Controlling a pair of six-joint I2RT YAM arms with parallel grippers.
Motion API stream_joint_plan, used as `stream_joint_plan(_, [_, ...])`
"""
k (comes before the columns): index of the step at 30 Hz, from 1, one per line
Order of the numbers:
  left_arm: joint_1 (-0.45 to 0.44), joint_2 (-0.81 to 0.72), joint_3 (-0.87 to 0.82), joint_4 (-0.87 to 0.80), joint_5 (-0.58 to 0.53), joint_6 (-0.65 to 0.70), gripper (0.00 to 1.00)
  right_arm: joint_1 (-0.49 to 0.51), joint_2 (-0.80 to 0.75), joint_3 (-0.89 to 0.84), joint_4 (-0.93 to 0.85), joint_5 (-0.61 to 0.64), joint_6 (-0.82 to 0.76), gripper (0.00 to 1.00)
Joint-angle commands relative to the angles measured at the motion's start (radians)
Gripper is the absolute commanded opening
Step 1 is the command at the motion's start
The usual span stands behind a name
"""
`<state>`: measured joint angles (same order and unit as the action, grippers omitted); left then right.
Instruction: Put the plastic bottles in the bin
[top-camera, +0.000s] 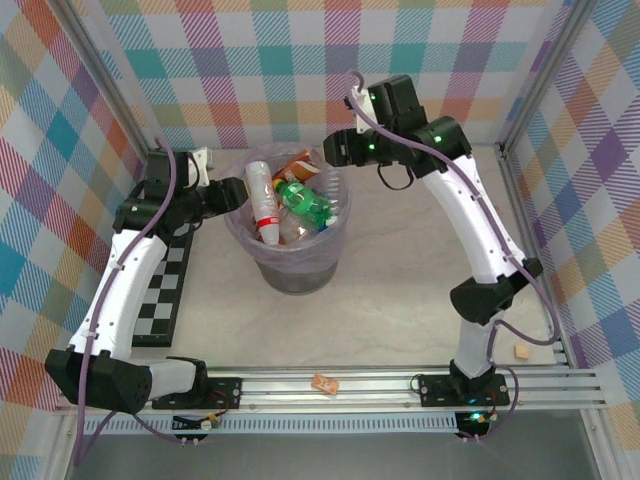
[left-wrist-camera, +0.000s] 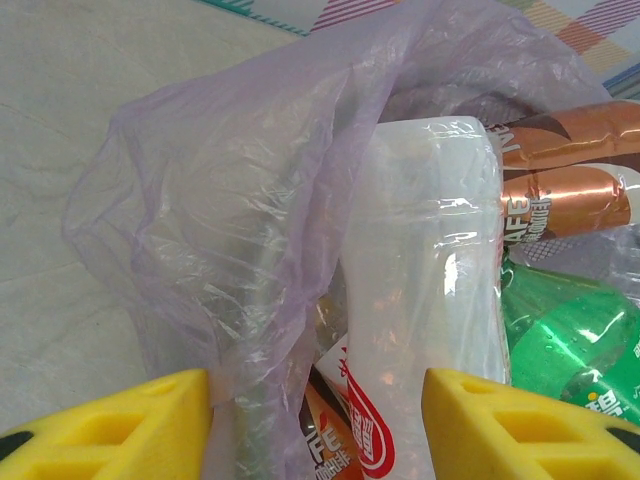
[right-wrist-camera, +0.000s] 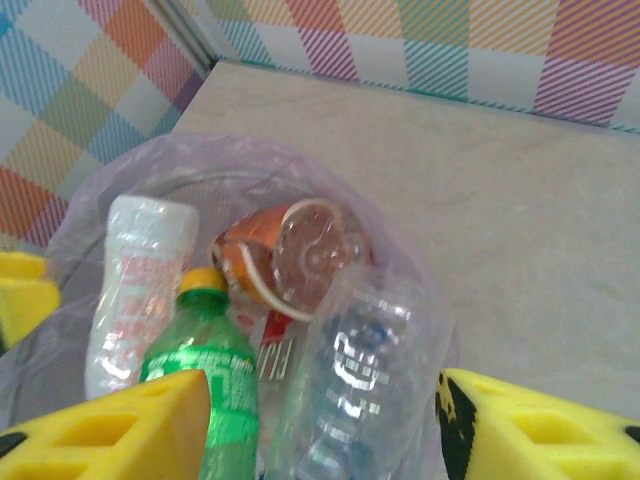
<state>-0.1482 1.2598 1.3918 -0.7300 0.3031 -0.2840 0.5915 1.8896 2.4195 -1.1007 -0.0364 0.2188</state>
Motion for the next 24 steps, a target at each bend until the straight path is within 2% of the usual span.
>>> stream_joint_plan(1, [-0.007, -0.007, -0.023, 0.007, 0.007, -0.003, 0.57, 0.008, 0.074, 0.054, -0.006, 0.029, -0.026, 0.58])
stream_joint_plan(5, [-0.007, -0.013, -0.039, 0.004, 0.008, -0.005, 0.57, 0.009, 0.094, 0.016, -0.007, -0.004, -0.011, 0.56])
stream_joint_plan(11, [-0.008, -0.01, -0.047, 0.011, 0.013, -0.007, 0.57, 0.013, 0.022, -0.152, 0.065, -0.075, 0.014, 0.54])
stream_joint_plan(15, [-0.008, -0.007, -0.051, 0.021, 0.022, -0.018, 0.57, 0.011, 0.008, -0.134, 0.058, -0.062, 0.01, 0.54])
stream_joint_plan(20, [-0.022, -0.005, -0.057, 0.029, 0.019, -0.028, 0.56, -0.008, -0.005, -0.053, 0.029, -0.036, 0.005, 0.63])
stream_joint_plan(24, [-0.035, -0.004, -0.059, 0.033, 0.013, -0.033, 0.56, -0.05, -0.049, -0.08, 0.024, -0.048, 0.018, 0.68])
